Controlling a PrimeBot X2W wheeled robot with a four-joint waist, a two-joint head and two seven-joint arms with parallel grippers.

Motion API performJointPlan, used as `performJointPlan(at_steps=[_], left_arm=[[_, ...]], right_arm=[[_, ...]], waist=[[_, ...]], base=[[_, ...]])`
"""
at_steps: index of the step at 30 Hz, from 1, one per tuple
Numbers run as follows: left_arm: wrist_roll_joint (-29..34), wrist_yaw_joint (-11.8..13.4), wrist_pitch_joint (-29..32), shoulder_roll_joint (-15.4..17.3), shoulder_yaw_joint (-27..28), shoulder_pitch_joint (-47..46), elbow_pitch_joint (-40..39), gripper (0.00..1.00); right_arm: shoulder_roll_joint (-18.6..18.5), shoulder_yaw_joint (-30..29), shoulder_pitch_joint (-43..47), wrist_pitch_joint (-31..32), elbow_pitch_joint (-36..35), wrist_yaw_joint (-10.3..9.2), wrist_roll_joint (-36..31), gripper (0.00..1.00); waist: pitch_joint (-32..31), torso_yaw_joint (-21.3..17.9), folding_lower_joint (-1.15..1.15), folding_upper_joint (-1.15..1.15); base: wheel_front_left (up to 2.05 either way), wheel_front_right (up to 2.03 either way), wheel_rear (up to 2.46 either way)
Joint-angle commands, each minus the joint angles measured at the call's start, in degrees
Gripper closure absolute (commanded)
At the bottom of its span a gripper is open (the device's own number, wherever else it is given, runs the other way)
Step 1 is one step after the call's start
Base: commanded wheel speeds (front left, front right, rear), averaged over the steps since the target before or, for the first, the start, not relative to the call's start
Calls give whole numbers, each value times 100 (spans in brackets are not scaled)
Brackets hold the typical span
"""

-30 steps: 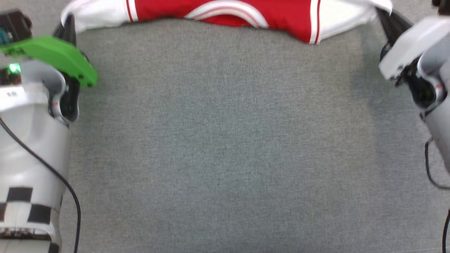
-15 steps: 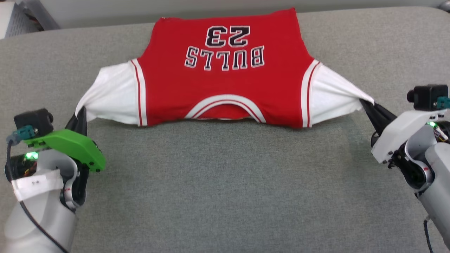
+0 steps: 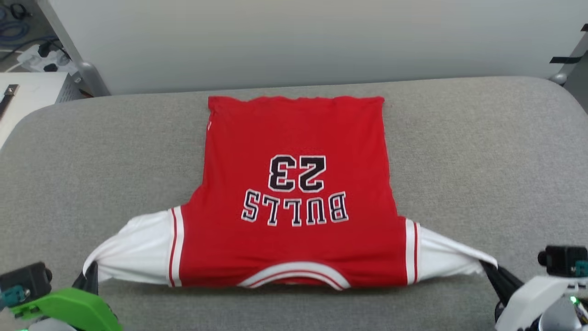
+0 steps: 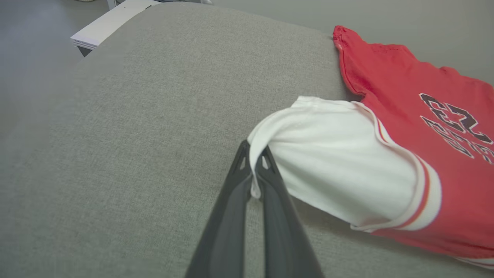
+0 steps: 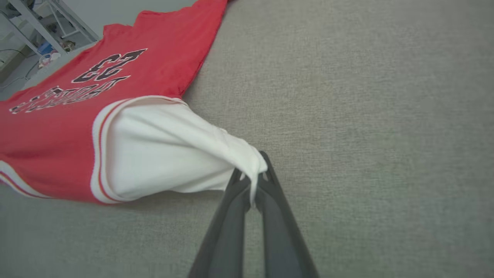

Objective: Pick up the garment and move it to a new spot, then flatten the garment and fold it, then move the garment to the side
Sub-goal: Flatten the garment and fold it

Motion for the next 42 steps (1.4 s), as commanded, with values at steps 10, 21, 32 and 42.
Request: performJointPlan(at_steps=[10,21,32,42], left_arm=[[-332,258,112,-116,175,1372,-343,100],[-200,-41,-196,-434,-296,1401,289,100],[192,-125,-419,-489,-632,813,115,100],[703,-40,-514,-581,-1024,151,-270,100]], right_arm=[[1208,-1364,2051,824,-1043,-12,-921,100],[1464,-1276,2218,1000,-720,-12,-1287,100],[1298,-1450,1085,463,-713,-12,-1487,0],[930,-1622,-1136,1103,442,-12,-1216,0]], waist=[[-551,176,1,0],[-677,273,1,0],[-317,583,1,0],[323,1094,1,0]], base=[[0,0,0],[0,0,0],[0,0,0],[0,0,0]])
